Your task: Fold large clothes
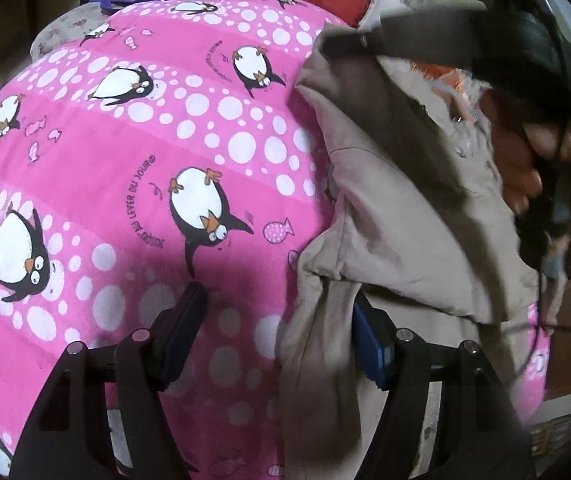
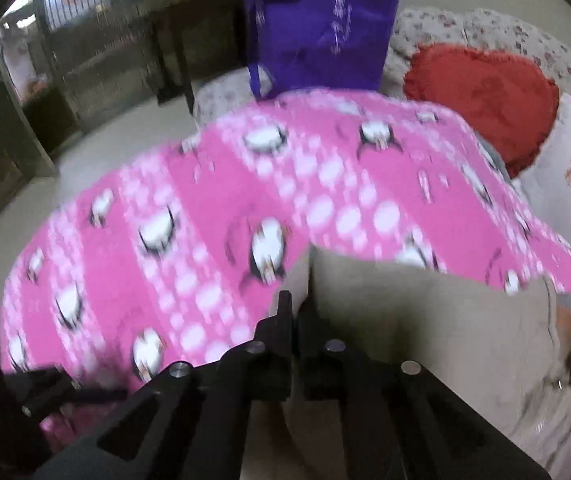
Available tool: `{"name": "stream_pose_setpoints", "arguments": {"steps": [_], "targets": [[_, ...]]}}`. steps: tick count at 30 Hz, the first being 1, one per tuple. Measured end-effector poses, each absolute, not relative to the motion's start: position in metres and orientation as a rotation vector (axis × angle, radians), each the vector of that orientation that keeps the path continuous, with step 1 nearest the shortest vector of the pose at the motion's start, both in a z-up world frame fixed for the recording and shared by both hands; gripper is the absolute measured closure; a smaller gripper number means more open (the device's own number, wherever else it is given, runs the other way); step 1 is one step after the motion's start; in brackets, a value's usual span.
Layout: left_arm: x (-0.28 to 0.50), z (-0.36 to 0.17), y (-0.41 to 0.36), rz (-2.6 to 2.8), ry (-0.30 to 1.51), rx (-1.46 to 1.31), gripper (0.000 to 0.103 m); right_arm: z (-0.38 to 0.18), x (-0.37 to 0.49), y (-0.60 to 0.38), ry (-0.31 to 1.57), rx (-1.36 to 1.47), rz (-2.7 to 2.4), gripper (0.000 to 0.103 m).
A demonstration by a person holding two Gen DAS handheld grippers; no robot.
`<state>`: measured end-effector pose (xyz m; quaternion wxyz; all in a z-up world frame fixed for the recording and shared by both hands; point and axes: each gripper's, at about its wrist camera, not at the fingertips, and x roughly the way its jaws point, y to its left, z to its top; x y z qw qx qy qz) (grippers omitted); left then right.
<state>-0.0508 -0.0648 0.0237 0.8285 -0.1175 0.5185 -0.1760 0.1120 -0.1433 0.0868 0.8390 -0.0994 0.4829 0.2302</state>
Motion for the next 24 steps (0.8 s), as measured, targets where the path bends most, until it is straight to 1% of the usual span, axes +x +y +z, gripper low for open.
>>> {"name": "stream_pose_setpoints", "arguments": {"steps": [2,4,8,9,10,11,12,13,14,16,17,18,19,22,24], "targets": [[-0.05,0.025,-0.054,-0.368,1.084,-0.278,0.034,0.098,0.126,-0.145,0.972,-0.114,0.509,0.102],[-0.047,0.026,-0.042,-0.352,1.079,-0.301,0.034,0.096,0.141,-0.145,0.968,-0.058,0.503,0.102],[-0.043,0.032,-0.028,-0.324,1.086,-0.289,0.034,0.067,0.157,-0.135,1.029,-0.068,0.446,0.101],[-0.043,0.037,-0.026,-0.307,1.075,-0.277,0.034,0.065,0.153,-0.137,1.032,-0.058,0.449,0.095],[-0.042,0.04,-0.024,-0.302,1.066,-0.276,0.034,0.067,0.149,-0.14,1.04,-0.037,0.45,0.093],[-0.041,0.044,-0.021,-0.3,1.056,-0.28,0.034,0.071,0.143,-0.146,1.048,-0.009,0.451,0.078],[-0.04,0.049,-0.02,-0.295,1.044,-0.284,0.034,0.078,0.133,-0.154,1.051,0.017,0.459,0.057],[-0.041,0.053,-0.022,-0.292,1.033,-0.28,0.034,0.087,0.119,-0.163,1.036,0.022,0.45,0.051],[-0.04,0.058,-0.025,-0.293,1.021,-0.269,0.034,0.094,0.109,-0.169,1.023,0.015,0.433,0.046],[-0.035,0.065,-0.033,-0.302,1.0,-0.243,0.034,0.109,0.078,-0.19,1.009,-0.003,0.403,0.046],[-0.033,0.068,-0.039,-0.312,0.99,-0.234,0.034,0.117,0.057,-0.21,1.002,-0.002,0.391,0.044],[-0.03,0.071,-0.046,-0.322,0.98,-0.224,0.034,0.12,0.044,-0.223,1.001,-0.008,0.364,0.038],[-0.028,0.073,-0.052,-0.328,0.977,-0.21,0.033,0.123,0.031,-0.238,1.002,-0.021,0.315,0.035],[-0.016,0.074,-0.08,-0.338,0.985,-0.149,0.033,0.128,-0.008,-0.292,1.007,-0.084,0.145,0.033],[-0.014,0.069,-0.093,-0.34,0.993,-0.121,0.033,0.124,-0.027,-0.332,1.033,-0.1,0.004,0.028]]}}
